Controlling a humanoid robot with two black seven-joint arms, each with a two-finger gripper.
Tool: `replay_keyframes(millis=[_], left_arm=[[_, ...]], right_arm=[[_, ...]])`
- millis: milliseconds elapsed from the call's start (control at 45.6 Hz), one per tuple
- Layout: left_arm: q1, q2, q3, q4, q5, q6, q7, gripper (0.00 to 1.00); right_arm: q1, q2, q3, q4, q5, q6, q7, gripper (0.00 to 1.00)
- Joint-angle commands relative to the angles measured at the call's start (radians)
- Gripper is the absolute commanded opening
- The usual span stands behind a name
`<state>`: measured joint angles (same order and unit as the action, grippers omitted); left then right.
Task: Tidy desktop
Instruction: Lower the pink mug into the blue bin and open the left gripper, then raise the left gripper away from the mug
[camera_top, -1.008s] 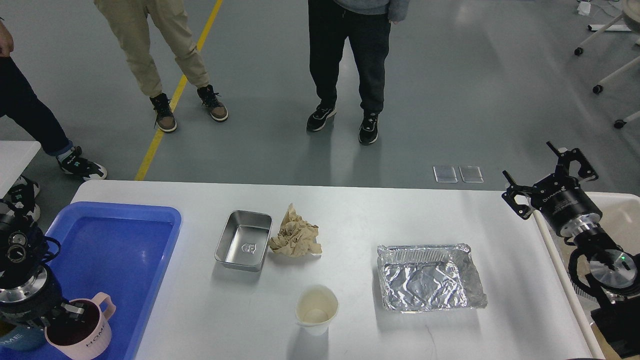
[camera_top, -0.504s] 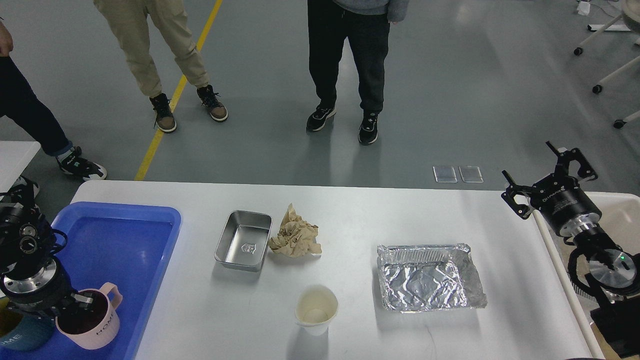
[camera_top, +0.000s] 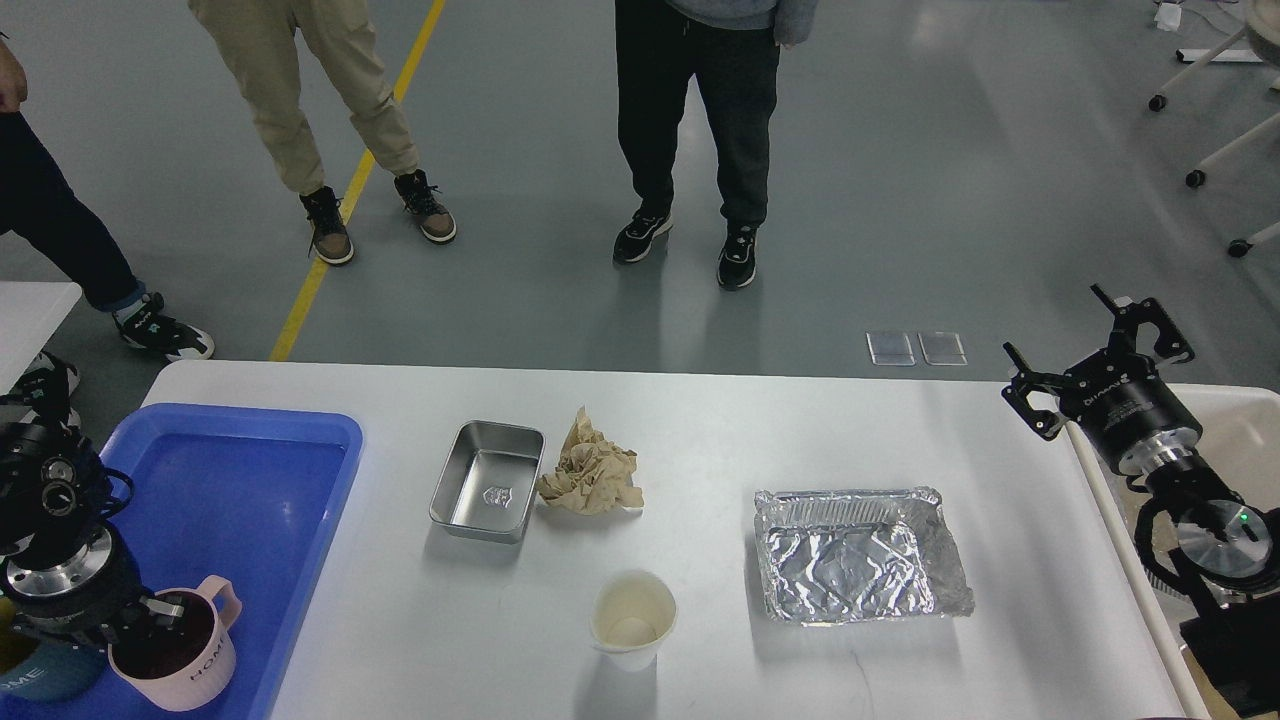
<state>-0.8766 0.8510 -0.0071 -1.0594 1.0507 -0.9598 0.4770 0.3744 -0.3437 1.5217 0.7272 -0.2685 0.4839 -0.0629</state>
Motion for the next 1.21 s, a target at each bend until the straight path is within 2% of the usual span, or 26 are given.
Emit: replay_keyframes(millis=[0, 351, 789, 1074, 1184], left_arm=[[0.005, -0.001, -0.001, 0.001, 0.000, 0.000, 0.000, 0.11], [0.001, 0.000, -0.002, -0.001, -0.005, 0.000, 0.000, 0.22], [-0.068, 0.060, -0.005, -0.002, -0.021, 0.000, -0.003, 0.61], [-0.139, 0.097, -0.004, -0.004, -0.064, 0.000, -0.005, 0.79], [-0.180, 0.099, -0.005, -0.004, -0.096, 0.000, -0.005, 0.81]], right_arm=[[-0.002, 0.000, 0.000, 0.000, 0.000, 0.001, 0.000, 1.00], [-0.005, 0.000, 0.000, 0.000, 0.000, 0.001, 0.000, 1.00], [0.000, -0.001, 0.000, 0.001, 0.000, -0.001, 0.000, 1.00], [0.001, -0.005, 0.000, 0.003, 0.000, -0.002, 0.000, 1.00], [0.006, -0.005, 0.000, 0.003, 0.000, -0.004, 0.000, 1.00]])
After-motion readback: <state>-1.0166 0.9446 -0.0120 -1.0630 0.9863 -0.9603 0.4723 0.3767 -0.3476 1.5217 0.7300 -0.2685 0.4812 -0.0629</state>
